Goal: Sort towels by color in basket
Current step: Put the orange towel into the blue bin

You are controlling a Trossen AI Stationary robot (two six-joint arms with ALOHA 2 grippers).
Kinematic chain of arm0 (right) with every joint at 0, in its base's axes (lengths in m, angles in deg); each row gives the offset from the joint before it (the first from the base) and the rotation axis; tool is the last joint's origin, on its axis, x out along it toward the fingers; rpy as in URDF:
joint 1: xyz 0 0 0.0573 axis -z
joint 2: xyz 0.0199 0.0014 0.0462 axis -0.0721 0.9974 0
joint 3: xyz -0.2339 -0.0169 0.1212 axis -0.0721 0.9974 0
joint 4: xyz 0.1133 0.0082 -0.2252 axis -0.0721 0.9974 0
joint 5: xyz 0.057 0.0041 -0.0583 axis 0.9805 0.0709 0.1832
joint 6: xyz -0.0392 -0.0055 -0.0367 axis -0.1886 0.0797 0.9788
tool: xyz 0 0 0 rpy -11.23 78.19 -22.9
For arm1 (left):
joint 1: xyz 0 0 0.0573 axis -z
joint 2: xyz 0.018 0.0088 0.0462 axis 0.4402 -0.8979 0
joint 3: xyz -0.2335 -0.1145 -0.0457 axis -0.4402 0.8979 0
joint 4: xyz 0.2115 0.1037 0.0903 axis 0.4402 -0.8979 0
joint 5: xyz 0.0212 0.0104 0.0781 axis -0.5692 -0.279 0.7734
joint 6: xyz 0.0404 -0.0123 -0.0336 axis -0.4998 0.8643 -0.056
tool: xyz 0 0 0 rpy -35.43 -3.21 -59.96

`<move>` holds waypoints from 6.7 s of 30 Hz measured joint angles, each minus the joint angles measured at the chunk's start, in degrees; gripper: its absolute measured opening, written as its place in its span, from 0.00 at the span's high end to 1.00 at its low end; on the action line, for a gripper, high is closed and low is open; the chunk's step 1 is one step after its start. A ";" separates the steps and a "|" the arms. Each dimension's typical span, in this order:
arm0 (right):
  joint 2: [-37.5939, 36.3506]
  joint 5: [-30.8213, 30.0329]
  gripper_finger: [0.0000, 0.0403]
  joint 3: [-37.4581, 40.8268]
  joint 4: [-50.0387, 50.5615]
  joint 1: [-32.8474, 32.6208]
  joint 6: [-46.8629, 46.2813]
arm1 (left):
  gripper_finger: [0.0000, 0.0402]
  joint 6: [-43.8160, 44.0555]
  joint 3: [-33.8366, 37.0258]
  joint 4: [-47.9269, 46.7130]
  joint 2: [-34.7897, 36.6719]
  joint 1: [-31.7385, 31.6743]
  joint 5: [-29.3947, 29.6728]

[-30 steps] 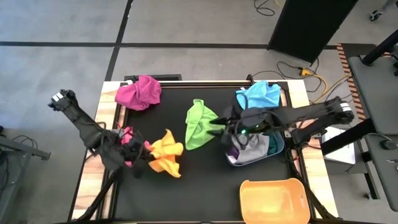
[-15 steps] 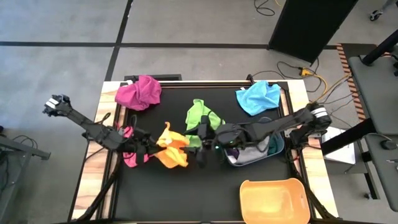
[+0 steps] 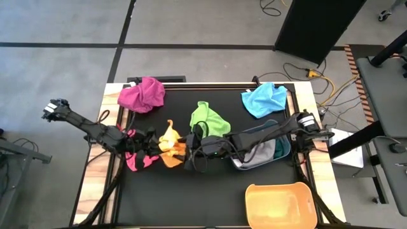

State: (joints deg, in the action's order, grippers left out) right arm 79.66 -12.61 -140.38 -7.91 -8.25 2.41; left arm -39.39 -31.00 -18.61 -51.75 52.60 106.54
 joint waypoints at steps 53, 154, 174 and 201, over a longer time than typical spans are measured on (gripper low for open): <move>-24.07 1.64 0.96 -2.38 24.72 1.11 6.15 | 0.50 8.80 -33.80 -69.12 -6.73 -5.33 7.56; -24.40 -2.63 0.96 3.02 91.71 -4.61 -75.79 | 0.50 2.09 -16.97 -48.79 11.09 6.71 20.72; -24.48 -14.63 0.96 -5.95 90.09 -4.87 -67.95 | 0.58 17.55 -15.40 -66.48 8.02 -11.00 14.20; -10.63 13.41 0.91 19.18 65.53 1.06 -81.12 | 0.59 13.25 -12.27 -63.14 5.33 -15.80 5.41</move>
State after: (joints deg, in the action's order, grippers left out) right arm 69.04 0.80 -121.20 57.61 -7.19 -78.71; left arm -26.15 -43.27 -81.75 -46.42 36.79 111.95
